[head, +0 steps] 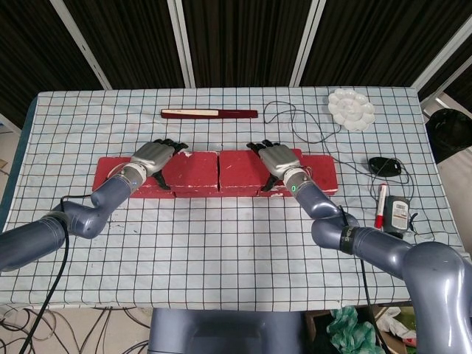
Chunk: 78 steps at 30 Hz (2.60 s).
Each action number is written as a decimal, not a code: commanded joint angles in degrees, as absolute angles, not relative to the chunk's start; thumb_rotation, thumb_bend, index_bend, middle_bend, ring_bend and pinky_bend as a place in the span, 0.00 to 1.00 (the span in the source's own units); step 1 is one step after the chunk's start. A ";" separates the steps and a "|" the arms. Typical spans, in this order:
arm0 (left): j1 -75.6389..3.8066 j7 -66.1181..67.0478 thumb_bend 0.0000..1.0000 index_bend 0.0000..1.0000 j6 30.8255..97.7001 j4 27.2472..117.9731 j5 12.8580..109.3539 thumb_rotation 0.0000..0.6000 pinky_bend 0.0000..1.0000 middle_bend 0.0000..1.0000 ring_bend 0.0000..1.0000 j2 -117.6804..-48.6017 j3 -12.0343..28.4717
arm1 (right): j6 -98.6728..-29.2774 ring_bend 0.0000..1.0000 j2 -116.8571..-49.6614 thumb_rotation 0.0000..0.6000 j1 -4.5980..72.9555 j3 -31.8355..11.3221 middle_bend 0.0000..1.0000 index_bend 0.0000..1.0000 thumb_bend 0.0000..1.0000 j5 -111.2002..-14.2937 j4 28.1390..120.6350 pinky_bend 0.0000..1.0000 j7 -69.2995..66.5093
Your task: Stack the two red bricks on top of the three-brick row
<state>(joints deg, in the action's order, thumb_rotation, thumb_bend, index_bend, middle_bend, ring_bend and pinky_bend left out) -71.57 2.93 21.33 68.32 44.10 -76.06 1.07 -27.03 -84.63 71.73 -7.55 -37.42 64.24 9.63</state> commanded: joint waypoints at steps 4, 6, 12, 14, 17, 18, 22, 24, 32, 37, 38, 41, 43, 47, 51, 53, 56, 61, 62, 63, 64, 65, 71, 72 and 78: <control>-71.58 2.95 0.00 0.07 21.46 68.41 44.00 1.00 0.08 0.11 0.00 -76.06 1.04 | -27.90 0.01 -84.93 1.00 71.67 -7.69 0.09 0.01 0.00 -37.41 64.24 0.13 9.74; -71.58 2.94 0.00 0.07 21.50 68.48 44.01 1.00 0.08 0.11 0.00 -76.02 1.06 | -28.27 0.01 -85.10 1.00 71.65 -7.71 0.09 0.01 0.00 -37.36 64.15 0.13 9.87; -71.53 3.03 0.00 0.07 21.73 68.48 43.99 1.00 0.08 0.11 0.00 -75.96 1.01 | -28.87 0.01 -85.20 1.00 71.54 -7.85 0.09 0.01 0.00 -37.10 64.08 0.13 10.15; -71.51 3.04 0.00 0.07 21.72 68.44 43.95 1.00 0.08 0.11 0.00 -75.99 0.97 | -28.95 0.01 -85.16 1.00 71.50 -7.86 0.09 0.01 0.00 -37.03 64.11 0.13 10.25; -71.53 3.03 0.00 0.07 21.62 68.40 43.88 1.00 0.08 0.11 0.00 -76.11 0.96 | -28.82 0.01 -85.06 1.00 71.49 -7.80 0.09 0.01 0.00 -36.93 64.26 0.13 10.45; -71.53 3.03 0.00 0.07 21.61 68.37 43.89 1.00 0.08 0.11 0.00 -76.14 0.96 | -28.84 0.01 -85.03 1.00 71.49 -7.80 0.09 0.01 0.00 -36.93 64.31 0.13 10.50; -71.57 3.12 0.00 0.07 21.66 68.24 43.86 1.00 0.08 0.11 0.00 -76.24 0.92 | -28.82 0.01 -84.79 1.00 71.41 -7.91 0.09 0.01 0.00 -36.94 64.69 0.13 10.52; -71.58 3.14 0.00 0.07 21.75 68.29 43.79 1.00 0.08 0.11 0.00 -76.20 0.94 | -28.83 0.01 -84.70 1.00 71.38 -7.95 0.09 0.01 0.00 -36.92 64.77 0.13 10.54; -71.66 3.47 0.00 0.07 22.20 68.61 43.33 1.00 0.08 0.11 0.00 -76.04 0.79 | -29.43 0.01 -84.31 1.00 71.22 -8.06 0.09 0.02 0.00 -37.15 65.96 0.13 10.82; -71.80 3.68 0.00 0.07 22.33 68.83 42.99 1.00 0.08 0.11 0.00 -75.97 0.72 | -29.67 0.01 -84.29 1.00 71.21 -8.01 0.09 0.02 0.00 -37.00 66.13 0.13 11.11; -71.81 3.69 0.00 0.07 22.35 68.84 42.95 1.00 0.08 0.11 0.00 -75.95 0.73 | -29.71 0.01 -84.29 1.00 71.21 -8.01 0.09 0.02 0.00 -36.99 66.12 0.13 11.13; -71.82 3.79 0.00 0.07 22.51 68.88 42.73 1.00 0.08 0.11 0.00 -75.92 0.66 | -30.28 0.01 -84.40 1.00 71.14 -8.17 0.09 0.02 0.00 -36.95 66.10 0.13 11.21; -71.83 3.88 0.00 0.07 22.51 68.99 42.61 1.00 0.08 0.11 0.00 -75.91 0.58 | -30.61 0.01 -84.58 1.00 71.09 -8.30 0.09 0.02 0.00 -36.87 66.03 0.13 11.22; -71.92 4.05 0.00 0.07 22.60 69.15 42.35 1.00 0.08 0.11 0.00 -75.92 0.48 | -30.48 0.00 -84.73 1.00 71.11 -8.19 0.09 0.02 0.00 -36.55 65.80 0.13 11.56; -71.99 4.19 0.00 0.07 22.93 69.17 42.02 1.00 0.08 0.10 0.00 -75.92 0.52 | -30.55 0.00 -84.48 1.00 71.07 -8.36 0.09 0.02 0.00 -36.39 66.19 0.13 11.65; -72.01 4.24 0.00 0.07 23.05 69.24 41.84 1.00 0.08 0.10 0.00 -75.88 0.54 | -30.65 0.00 -84.36 1.00 71.02 -8.51 0.09 0.02 0.00 -36.36 66.42 0.13 11.61; -72.03 4.40 0.00 0.07 23.29 69.46 41.61 1.00 0.08 0.10 0.00 -75.74 0.51 | -30.76 0.00 -84.19 1.00 70.92 -8.63 0.09 0.02 0.00 -36.38 66.75 0.13 11.61; -72.11 4.80 0.00 0.07 23.54 69.74 41.02 1.00 0.08 0.10 0.00 -75.50 0.23 | -31.02 0.00 -84.00 1.00 70.85 -8.58 0.09 0.02 0.00 -36.33 67.17 0.11 11.93; -72.14 4.87 0.00 0.07 23.60 69.79 40.89 1.00 0.08 0.10 0.00 -75.46 0.20 | -31.04 0.00 -83.96 1.00 70.85 -8.61 0.09 0.02 0.00 -36.31 67.24 0.11 11.94; -72.17 4.93 0.00 0.07 23.67 69.86 40.77 1.00 0.08 0.10 0.00 -75.41 0.18 | -31.05 0.00 -83.92 1.00 70.84 -8.64 0.09 0.02 0.00 -36.31 67.30 0.11 11.95; -72.18 4.97 0.00 0.07 23.73 69.93 40.64 1.00 0.08 0.10 0.00 -75.36 0.16 | -31.09 0.00 -83.88 1.00 70.83 -8.70 0.09 0.02 0.00 -36.33 67.42 0.11 11.94; -72.18 5.01 0.00 0.07 23.83 70.02 40.53 1.00 0.08 0.10 0.00 -75.30 0.16 | -31.11 0.00 -83.82 1.00 70.81 -8.76 0.09 0.02 0.00 -36.36 67.56 0.11 11.92; -72.23 5.39 0.00 0.07 24.24 70.53 39.92 1.00 0.07 0.10 0.00 -75.06 0.02 | -31.52 0.00 -83.57 1.00 70.59 -9.06 0.09 0.02 0.00 -36.59 68.23 0.11 11.81; -72.24 5.43 0.00 0.07 24.28 70.63 39.85 1.00 0.07 0.10 0.00 -75.05 0.03 | -31.65 0.00 -83.51 1.00 70.54 -9.12 0.09 0.02 0.00 -36.64 68.34 0.11 11.81; -72.14 5.41 0.00 0.07 24.57 71.19 39.62 1.00 0.07 0.10 0.00 -74.81 0.27 | -32.26 0.00 -82.88 1.00 70.13 -9.74 0.09 0.02 0.00 -36.74 69.26 0.11 11.36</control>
